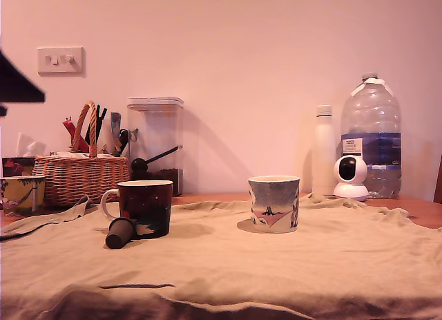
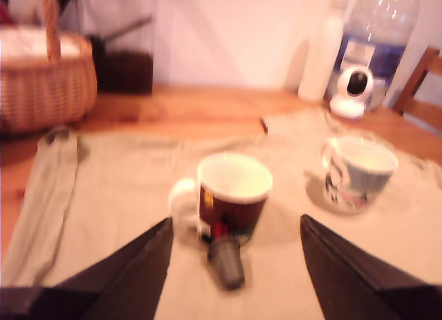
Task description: Pick up the coffee capsules on the table and drop them inside the coffee cup
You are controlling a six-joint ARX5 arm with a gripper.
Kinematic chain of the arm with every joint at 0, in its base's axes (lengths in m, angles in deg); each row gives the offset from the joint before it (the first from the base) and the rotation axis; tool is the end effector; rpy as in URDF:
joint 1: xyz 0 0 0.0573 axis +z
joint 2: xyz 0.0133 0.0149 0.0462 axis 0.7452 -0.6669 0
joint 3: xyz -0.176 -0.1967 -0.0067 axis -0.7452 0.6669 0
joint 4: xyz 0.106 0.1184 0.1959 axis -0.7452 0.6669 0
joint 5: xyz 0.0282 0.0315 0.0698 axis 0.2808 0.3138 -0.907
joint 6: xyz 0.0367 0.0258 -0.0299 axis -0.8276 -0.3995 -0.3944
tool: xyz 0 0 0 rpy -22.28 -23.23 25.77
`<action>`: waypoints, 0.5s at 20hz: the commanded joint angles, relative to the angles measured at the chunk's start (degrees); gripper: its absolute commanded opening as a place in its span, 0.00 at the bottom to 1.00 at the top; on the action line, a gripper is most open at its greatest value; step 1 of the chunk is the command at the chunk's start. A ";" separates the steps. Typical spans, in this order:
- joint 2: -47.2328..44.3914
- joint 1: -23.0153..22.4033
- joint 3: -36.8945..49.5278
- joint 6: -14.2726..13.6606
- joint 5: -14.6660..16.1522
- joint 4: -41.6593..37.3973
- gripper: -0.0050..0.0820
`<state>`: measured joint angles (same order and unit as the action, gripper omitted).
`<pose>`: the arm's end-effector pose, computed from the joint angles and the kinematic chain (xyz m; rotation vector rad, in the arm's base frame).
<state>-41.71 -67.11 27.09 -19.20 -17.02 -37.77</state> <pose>0.1456 -0.0519 0.1865 -0.1975 0.1482 -0.3778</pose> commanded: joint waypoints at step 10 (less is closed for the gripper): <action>-27.47 -2.32 1.57 -1.88 -1.25 -25.20 0.67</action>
<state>-67.26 -69.12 27.51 -20.42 -18.09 -60.89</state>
